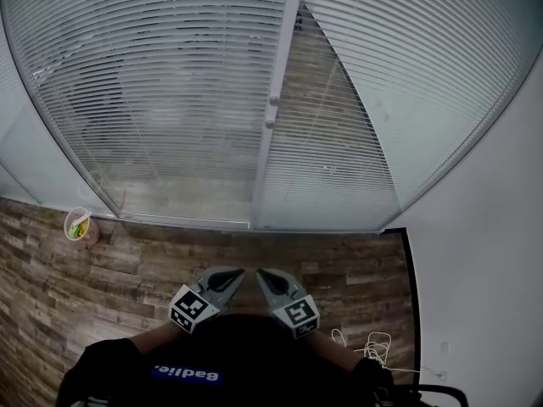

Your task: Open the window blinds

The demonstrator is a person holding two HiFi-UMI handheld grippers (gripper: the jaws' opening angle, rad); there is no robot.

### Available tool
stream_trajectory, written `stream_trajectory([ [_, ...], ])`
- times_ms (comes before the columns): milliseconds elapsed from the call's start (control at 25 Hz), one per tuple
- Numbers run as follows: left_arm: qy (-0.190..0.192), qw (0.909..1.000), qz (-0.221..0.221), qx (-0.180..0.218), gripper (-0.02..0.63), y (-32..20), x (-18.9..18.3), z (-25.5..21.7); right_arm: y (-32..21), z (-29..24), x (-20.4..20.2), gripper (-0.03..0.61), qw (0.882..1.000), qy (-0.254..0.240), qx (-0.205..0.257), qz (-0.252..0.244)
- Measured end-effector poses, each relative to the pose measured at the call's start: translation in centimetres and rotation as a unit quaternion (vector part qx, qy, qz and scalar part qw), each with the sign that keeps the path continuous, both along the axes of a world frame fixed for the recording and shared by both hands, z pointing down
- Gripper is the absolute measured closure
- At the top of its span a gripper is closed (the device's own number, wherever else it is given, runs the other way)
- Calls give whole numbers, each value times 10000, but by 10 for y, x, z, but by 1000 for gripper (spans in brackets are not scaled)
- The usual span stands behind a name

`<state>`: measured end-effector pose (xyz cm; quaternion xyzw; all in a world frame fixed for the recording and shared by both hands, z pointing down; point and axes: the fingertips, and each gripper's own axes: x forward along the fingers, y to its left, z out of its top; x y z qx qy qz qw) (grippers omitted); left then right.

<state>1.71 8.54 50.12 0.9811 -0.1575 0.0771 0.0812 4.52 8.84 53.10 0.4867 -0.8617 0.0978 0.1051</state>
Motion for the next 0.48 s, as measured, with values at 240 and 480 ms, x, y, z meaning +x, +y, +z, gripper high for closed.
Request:
stream_trajectory([
  [240, 3, 10000, 14, -7, 614, 0, 0, -1, 0, -1, 0, 577, 10000, -21, -31, 19],
  [480, 9, 10000, 20, -6, 614, 1, 0, 0, 1, 0, 0, 577, 10000, 23, -44, 29],
])
